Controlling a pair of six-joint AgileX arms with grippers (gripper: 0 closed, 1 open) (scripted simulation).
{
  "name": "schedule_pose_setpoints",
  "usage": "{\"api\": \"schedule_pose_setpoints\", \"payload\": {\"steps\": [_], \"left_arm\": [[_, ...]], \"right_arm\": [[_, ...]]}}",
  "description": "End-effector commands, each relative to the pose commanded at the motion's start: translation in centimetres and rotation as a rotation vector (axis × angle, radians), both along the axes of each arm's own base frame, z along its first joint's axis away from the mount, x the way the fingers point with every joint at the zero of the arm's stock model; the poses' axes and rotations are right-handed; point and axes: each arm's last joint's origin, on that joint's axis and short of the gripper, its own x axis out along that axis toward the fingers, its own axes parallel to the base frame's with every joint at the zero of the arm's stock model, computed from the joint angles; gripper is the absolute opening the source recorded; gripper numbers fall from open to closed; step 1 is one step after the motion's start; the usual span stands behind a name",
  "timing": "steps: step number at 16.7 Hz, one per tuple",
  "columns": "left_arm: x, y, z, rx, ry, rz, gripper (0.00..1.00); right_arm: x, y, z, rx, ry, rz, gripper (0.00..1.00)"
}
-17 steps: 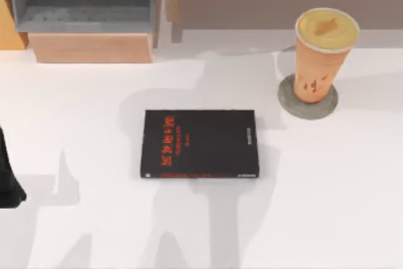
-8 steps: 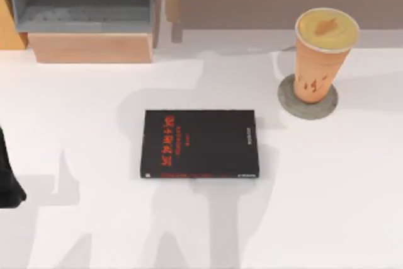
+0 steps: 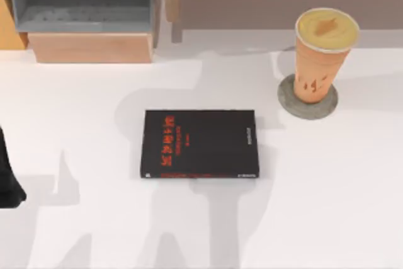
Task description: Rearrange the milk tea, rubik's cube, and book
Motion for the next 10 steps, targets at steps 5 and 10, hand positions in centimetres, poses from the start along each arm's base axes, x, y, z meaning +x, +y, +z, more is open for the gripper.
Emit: {"api": "schedule_pose_setpoints", "payload": {"steps": [5,10], "left_arm": [[0.00,0.00,0.00,0.000,0.000,0.000,1.00],[0.00,0.00,0.00,0.000,0.000,0.000,1.00]], "right_arm": [[0.00,0.00,0.00,0.000,0.000,0.000,1.00],[-0.44,-0.11,0.15,-0.001,-0.003,-0.003,1.00]]}}
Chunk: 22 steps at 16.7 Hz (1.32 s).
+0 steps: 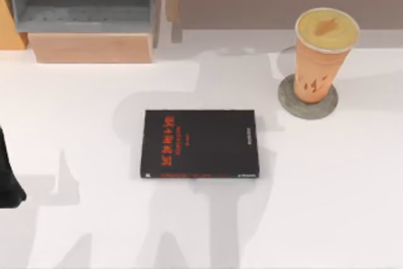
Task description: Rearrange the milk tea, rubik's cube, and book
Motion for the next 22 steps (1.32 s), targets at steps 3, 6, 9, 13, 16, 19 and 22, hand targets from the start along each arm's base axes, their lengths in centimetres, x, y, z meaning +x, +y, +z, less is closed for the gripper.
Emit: {"api": "schedule_pose_setpoints", "payload": {"steps": [3,6,9,13,16,19,22], "left_arm": [[0.0,0.0,0.0,0.000,0.000,0.000,1.00],[0.0,0.0,0.0,0.000,0.000,0.000,1.00],[0.0,0.0,0.0,0.000,0.000,0.000,1.00],[0.0,0.0,0.0,0.000,0.000,0.000,1.00],[0.0,0.0,0.0,0.000,0.000,0.000,1.00],[0.0,0.0,0.0,0.000,0.000,0.000,1.00],[0.0,0.0,0.0,0.000,0.000,0.000,1.00]], "right_arm": [[-1.5,0.0,-0.3,0.003,0.009,0.000,1.00],[-2.6,0.0,-0.2,0.001,0.004,0.000,1.00],[-2.4,0.2,-0.2,0.002,0.006,0.004,1.00],[-3.6,1.0,0.1,0.003,0.008,0.002,1.00],[-6.7,2.8,0.9,0.001,0.007,0.001,1.00],[-11.2,5.2,1.1,-0.001,0.004,0.002,1.00],[-16.7,7.6,0.2,-0.003,0.003,0.003,1.00]]}}
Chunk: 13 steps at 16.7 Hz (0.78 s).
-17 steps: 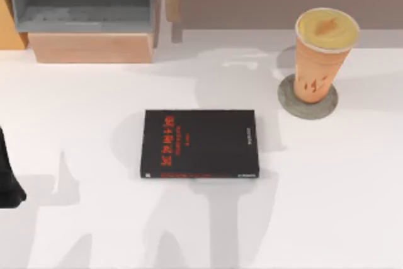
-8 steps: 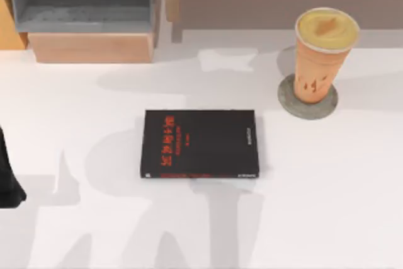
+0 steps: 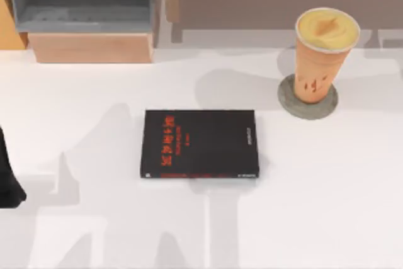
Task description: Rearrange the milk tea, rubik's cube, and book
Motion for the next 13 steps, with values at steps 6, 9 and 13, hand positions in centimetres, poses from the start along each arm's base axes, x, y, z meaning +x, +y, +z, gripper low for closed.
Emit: {"api": "schedule_pose_setpoints", "payload": {"steps": [6,9,13], "left_arm": [[0.0,0.0,0.0,0.000,0.000,0.000,1.00],[0.0,0.0,0.0,0.000,0.000,0.000,1.00],[0.0,0.0,0.0,0.000,0.000,0.000,1.00]], "right_arm": [[-11.2,3.7,-7.3,0.002,0.007,0.003,1.00],[-15.6,4.6,-13.7,0.003,0.004,0.004,1.00],[-17.7,5.2,-20.7,0.004,0.004,0.008,1.00]]}}
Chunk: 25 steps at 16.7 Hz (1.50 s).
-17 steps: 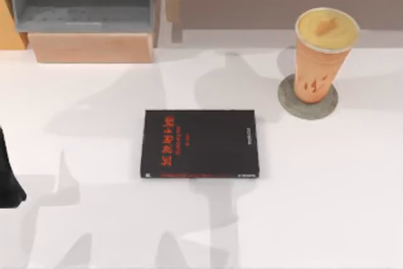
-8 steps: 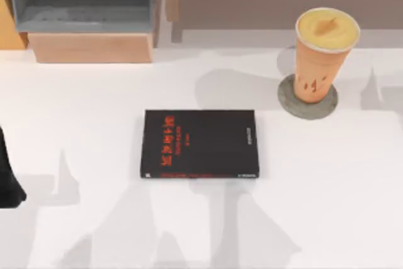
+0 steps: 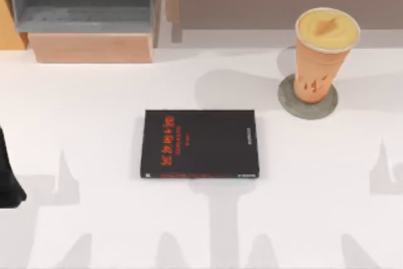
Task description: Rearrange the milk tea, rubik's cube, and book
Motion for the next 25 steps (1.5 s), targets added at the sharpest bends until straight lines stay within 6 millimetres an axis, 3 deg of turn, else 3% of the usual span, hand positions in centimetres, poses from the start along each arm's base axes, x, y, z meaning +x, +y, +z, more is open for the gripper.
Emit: {"api": "schedule_pose_setpoints", "payload": {"steps": [4,11,14,17,19,21,25], "left_arm": [[0.0,0.0,0.0,0.000,0.000,0.000,1.00],[0.0,0.0,0.3,-0.001,-0.005,-0.002,1.00],[0.2,-0.2,3.0,-0.005,-0.045,-0.013,1.00],[1.3,-0.6,7.5,-0.014,-0.086,-0.019,1.00],[3.3,-0.9,10.6,-0.020,-0.095,-0.019,1.00],[6.6,-1.6,13.2,-0.024,-0.081,-0.018,1.00],[15.7,-3.9,15.2,-0.025,-0.027,-0.013,1.00]], "right_arm": [[-0.3,0.2,-3.1,0.000,-0.002,0.002,1.00],[-0.3,0.2,-3.2,0.000,-0.002,0.003,1.00],[-0.3,0.2,-3.2,0.000,-0.002,0.003,1.00],[-0.3,0.2,-3.2,0.000,-0.002,0.003,1.00],[-0.3,0.2,-3.2,0.000,-0.002,0.003,1.00],[-0.3,0.2,-3.2,0.000,-0.002,0.003,1.00],[-0.3,0.2,-3.2,0.000,-0.002,0.003,1.00]]}}
